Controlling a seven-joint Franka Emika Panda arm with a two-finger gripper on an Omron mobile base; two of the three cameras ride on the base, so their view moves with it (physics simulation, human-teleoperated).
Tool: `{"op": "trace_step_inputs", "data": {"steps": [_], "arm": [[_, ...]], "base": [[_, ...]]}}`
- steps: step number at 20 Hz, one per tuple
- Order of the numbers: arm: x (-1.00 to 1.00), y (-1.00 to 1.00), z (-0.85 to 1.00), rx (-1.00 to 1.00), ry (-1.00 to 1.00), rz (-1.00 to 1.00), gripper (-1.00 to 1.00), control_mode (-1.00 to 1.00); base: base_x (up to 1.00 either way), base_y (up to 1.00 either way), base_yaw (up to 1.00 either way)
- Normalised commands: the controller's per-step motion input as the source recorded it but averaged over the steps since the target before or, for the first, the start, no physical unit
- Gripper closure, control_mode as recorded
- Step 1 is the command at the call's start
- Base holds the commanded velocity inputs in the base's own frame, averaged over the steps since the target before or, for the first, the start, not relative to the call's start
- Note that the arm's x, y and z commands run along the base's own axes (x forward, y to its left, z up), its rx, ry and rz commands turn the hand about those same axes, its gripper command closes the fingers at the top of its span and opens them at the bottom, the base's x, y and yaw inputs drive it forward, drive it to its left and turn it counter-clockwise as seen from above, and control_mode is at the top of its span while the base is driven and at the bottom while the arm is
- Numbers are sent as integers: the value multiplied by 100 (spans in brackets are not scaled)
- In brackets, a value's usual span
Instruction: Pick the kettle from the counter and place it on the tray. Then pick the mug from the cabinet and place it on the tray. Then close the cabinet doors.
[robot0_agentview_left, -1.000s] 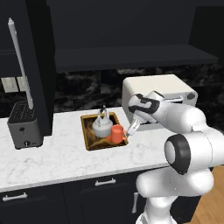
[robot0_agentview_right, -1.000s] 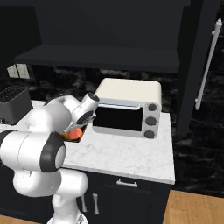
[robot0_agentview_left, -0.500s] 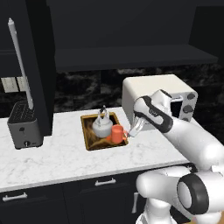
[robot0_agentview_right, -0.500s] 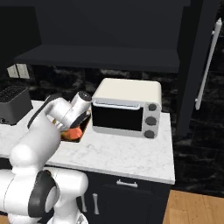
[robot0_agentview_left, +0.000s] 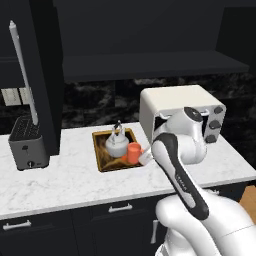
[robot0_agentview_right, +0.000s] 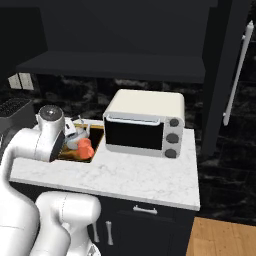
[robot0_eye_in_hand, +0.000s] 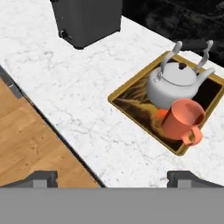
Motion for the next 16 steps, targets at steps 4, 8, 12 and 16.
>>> {"op": "trace_step_inputs", "data": {"steps": [4,8,12,16], "arm": [[-1,0,0,-1,1,-2,-100,-100],[-60,17,23,-3,-3,0,100,-100],[-69,31,89,-21,-17,0,100,-100],[-53,15,46,-20,-22,1,100,-100]], "base": [[0,0,0],[0,0,0],[0,0,0],[0,0,0]]}}
